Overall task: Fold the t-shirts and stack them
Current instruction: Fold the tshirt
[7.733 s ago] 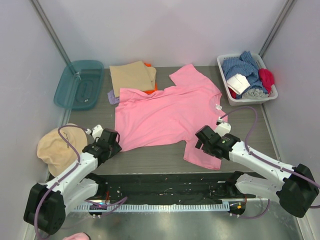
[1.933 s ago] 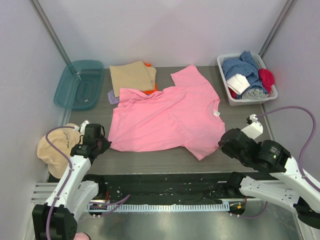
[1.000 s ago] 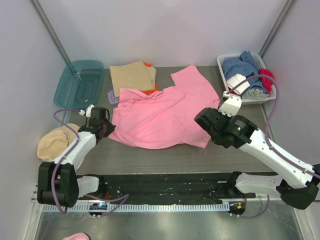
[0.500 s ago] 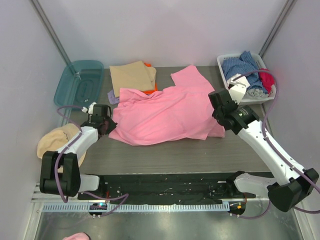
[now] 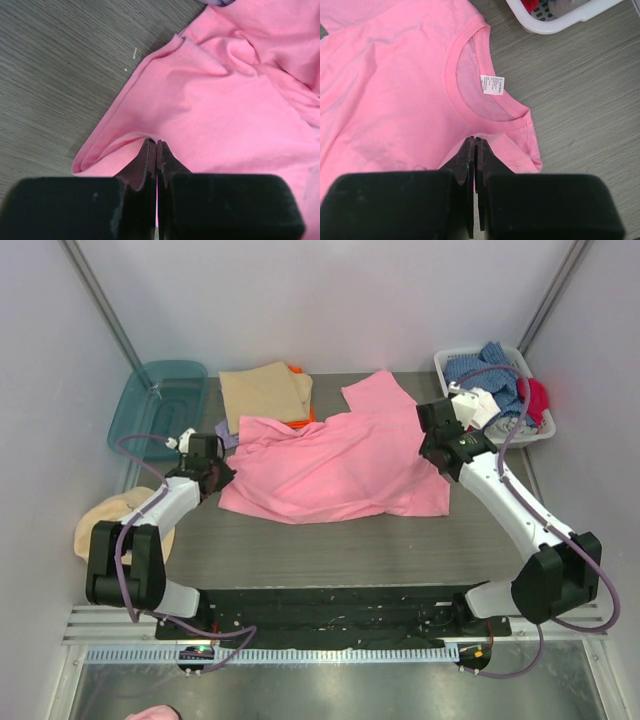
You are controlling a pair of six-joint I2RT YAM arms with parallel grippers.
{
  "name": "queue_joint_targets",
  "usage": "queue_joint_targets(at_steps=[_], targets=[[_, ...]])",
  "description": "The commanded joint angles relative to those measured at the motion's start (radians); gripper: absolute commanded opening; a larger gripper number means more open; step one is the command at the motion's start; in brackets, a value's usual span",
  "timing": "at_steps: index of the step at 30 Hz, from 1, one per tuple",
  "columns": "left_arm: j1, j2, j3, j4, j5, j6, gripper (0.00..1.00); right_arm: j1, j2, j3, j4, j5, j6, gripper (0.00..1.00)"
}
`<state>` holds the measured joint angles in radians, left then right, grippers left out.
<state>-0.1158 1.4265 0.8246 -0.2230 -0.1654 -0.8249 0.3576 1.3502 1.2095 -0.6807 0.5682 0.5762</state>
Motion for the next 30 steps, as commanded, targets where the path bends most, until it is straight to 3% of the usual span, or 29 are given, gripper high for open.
queue_joint_targets(at_steps=[1, 13, 30], targets=[[-0.001, 0.029, 0.034, 0.047, -0.04, 0.026, 0.0, -0.051, 0.044, 0.027, 0.099, -0.021, -0.048, 0.01], [0.036, 0.038, 0.053, 0.039, -0.063, 0.049, 0.0, -0.173, 0.128, 0.073, 0.147, -0.059, -0.095, 0.01], [0.07, 0.087, 0.136, 0.031, -0.068, 0.064, 0.0, -0.201, 0.265, 0.154, 0.187, -0.099, -0.104, 0.01]])
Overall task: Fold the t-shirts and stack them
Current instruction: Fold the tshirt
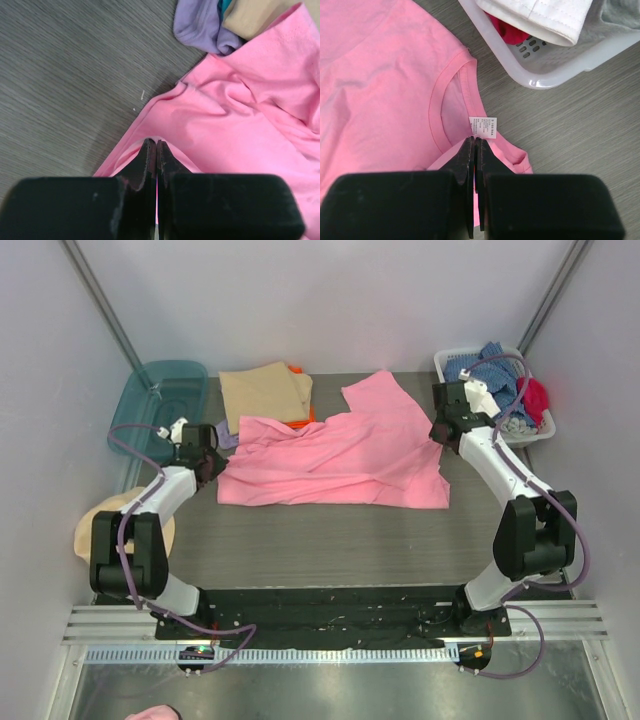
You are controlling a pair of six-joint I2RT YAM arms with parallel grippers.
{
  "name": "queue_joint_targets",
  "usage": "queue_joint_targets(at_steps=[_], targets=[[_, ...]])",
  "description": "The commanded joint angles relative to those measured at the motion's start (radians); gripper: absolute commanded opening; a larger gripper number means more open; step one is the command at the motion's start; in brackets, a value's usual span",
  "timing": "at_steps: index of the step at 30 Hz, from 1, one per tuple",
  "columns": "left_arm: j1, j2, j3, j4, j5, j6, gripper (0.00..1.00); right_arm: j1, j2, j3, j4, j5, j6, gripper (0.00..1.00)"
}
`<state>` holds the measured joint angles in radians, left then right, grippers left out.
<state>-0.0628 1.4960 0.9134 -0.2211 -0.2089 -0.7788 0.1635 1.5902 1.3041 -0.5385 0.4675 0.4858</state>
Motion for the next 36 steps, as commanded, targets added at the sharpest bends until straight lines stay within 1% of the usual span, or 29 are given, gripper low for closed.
queue_joint_targets(at_steps=[1, 17, 36], targets=[[0.02, 0.027, 0.053, 0.034, -0.023, 0.018, 0.0, -0.005, 0.033, 0.067, 0.046, 0.002, -0.012, 0.01], [0.021, 0.144, 0.13, 0.065, 0.02, 0.023, 0.0, -0.03, 0.106, 0.118, 0.074, 0.031, -0.019, 0.01], [0.023, 0.259, 0.232, 0.071, 0.028, 0.041, 0.0, -0.058, 0.183, 0.173, 0.092, 0.037, -0.023, 0.01]])
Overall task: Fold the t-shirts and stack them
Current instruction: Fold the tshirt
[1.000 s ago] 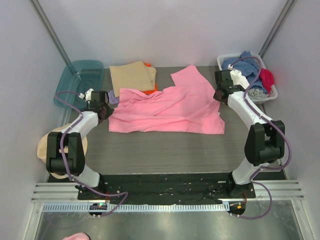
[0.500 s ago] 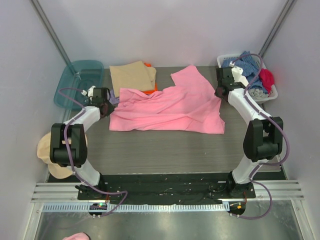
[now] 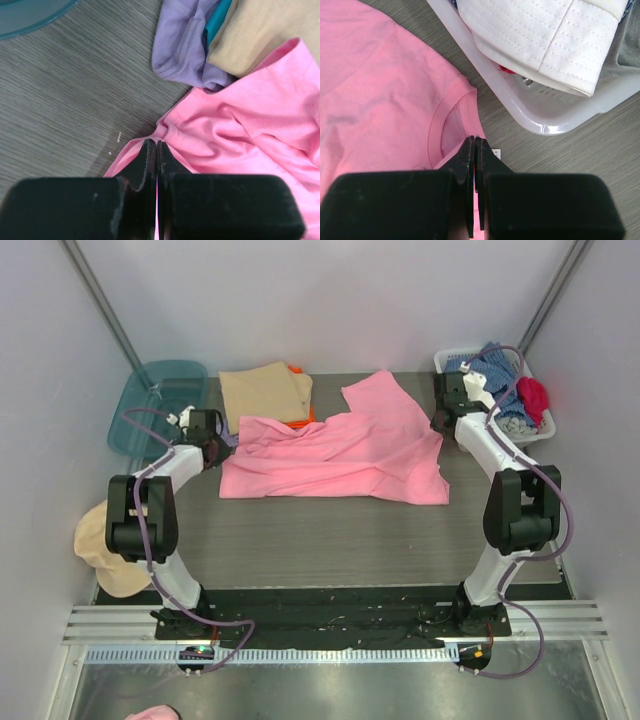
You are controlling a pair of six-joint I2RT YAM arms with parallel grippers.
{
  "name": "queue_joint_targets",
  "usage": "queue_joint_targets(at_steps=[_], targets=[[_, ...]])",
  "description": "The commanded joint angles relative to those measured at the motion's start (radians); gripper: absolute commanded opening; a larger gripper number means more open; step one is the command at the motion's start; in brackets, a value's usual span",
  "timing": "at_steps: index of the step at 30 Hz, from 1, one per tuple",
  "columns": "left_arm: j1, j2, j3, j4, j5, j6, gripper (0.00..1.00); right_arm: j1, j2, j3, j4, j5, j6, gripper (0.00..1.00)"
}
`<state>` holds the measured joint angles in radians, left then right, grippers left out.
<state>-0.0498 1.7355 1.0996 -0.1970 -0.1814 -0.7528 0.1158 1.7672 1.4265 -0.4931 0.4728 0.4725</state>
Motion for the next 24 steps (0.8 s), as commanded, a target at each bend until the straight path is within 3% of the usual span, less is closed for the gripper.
queue_joint_targets(at_steps=[1, 6, 8, 9, 11, 12, 13, 15, 17, 21, 24], targets=[[0.01, 0.024, 0.048, 0.05, 0.0, 0.013, 0.0, -0.011, 0.014, 0.052, 0.048, 0.029, -0.009, 0.01], [0.01, 0.059, 0.065, 0.06, 0.01, 0.009, 0.0, -0.015, 0.038, 0.064, 0.059, 0.029, -0.009, 0.01], [0.01, 0.071, 0.074, 0.062, 0.011, 0.004, 0.06, -0.015, 0.055, 0.068, 0.062, 0.023, -0.009, 0.01], [0.008, 0.081, 0.077, 0.064, 0.013, 0.003, 0.1, -0.016, 0.06, 0.075, 0.068, 0.02, -0.011, 0.09], [0.01, 0.09, 0.086, 0.064, 0.01, 0.0, 0.3, -0.016, 0.083, 0.083, 0.079, 0.01, -0.021, 0.22], [0.01, 0.093, 0.092, 0.064, 0.002, 0.0, 0.38, -0.019, 0.095, 0.1, 0.09, 0.01, -0.025, 0.37], [0.008, 0.098, 0.1, 0.059, -0.003, 0.0, 0.57, -0.022, 0.104, 0.11, 0.093, 0.007, -0.035, 0.43], [0.01, 0.095, 0.135, 0.03, -0.019, 0.007, 0.78, -0.033, 0.13, 0.152, 0.085, 0.0, -0.044, 0.5], [0.01, 0.07, 0.158, 0.002, -0.027, 0.012, 0.84, -0.039, 0.124, 0.164, 0.07, -0.005, -0.043, 0.62], [0.008, -0.03, 0.096, -0.013, -0.033, 0.003, 0.89, -0.041, 0.057, 0.099, 0.038, -0.039, -0.023, 0.63], [0.005, -0.137, -0.041, 0.013, -0.02, -0.022, 0.89, -0.041, -0.046, -0.012, 0.024, -0.095, 0.009, 0.63]])
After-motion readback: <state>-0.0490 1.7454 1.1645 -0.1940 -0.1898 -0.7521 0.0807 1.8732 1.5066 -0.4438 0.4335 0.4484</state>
